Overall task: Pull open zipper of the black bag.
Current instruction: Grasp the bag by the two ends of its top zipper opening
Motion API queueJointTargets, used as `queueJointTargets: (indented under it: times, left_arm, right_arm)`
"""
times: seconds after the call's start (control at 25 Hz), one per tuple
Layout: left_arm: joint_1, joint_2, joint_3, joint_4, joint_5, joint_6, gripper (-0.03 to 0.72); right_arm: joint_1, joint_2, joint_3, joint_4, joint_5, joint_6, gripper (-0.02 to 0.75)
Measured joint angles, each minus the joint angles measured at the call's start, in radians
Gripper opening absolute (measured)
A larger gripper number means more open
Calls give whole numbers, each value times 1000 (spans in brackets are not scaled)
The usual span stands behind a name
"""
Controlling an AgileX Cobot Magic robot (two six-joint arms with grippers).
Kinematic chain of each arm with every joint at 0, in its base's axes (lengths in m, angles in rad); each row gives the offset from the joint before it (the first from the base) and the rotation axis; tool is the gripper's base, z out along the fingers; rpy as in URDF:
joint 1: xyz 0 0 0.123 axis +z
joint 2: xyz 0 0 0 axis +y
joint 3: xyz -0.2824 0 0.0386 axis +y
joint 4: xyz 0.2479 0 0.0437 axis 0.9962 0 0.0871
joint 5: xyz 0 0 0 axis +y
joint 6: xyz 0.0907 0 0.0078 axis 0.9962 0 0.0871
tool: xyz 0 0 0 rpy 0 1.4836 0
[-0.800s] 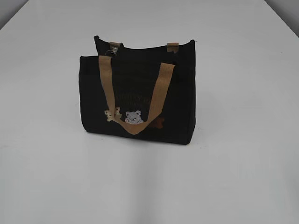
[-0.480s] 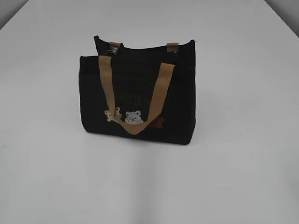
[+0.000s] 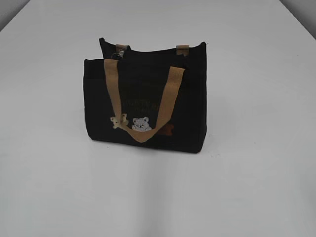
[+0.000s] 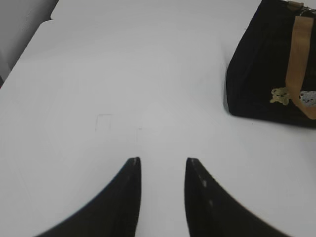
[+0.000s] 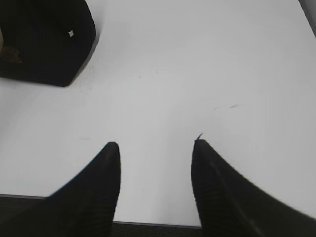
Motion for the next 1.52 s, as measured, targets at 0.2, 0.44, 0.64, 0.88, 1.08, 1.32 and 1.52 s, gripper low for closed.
queueJointTargets:
  times: [0.2, 0.44, 0.64, 0.88, 1.08, 1.32, 1.52]
  left_arm:
    - [0, 34, -19, -59, -63, 1, 231]
    - [0, 370, -56, -369, -458, 107, 232]
    - [-25, 875, -79, -719, -698, 571, 239]
    - [-183, 1208, -90, -956, -843, 1028, 246]
    - [-312, 1330, -92, -996, -961, 1138, 246]
    - [-348, 1371, -95, -1043, -991, 1150, 276]
    - [-348, 1395, -156, -1049, -1002, 1156, 286]
  right_arm:
    - [0, 0, 0, 0, 0, 0, 372]
    - [0, 0, 0, 0, 0, 0, 372]
    - [0, 0, 0, 0, 0, 0, 372]
    - [0, 0, 0, 0, 0, 0, 372]
    - [0, 0, 0, 2, 0, 0, 372]
    - [0, 0, 0, 22, 0, 0, 372]
    - [0, 0, 0, 33, -1, 0, 372]
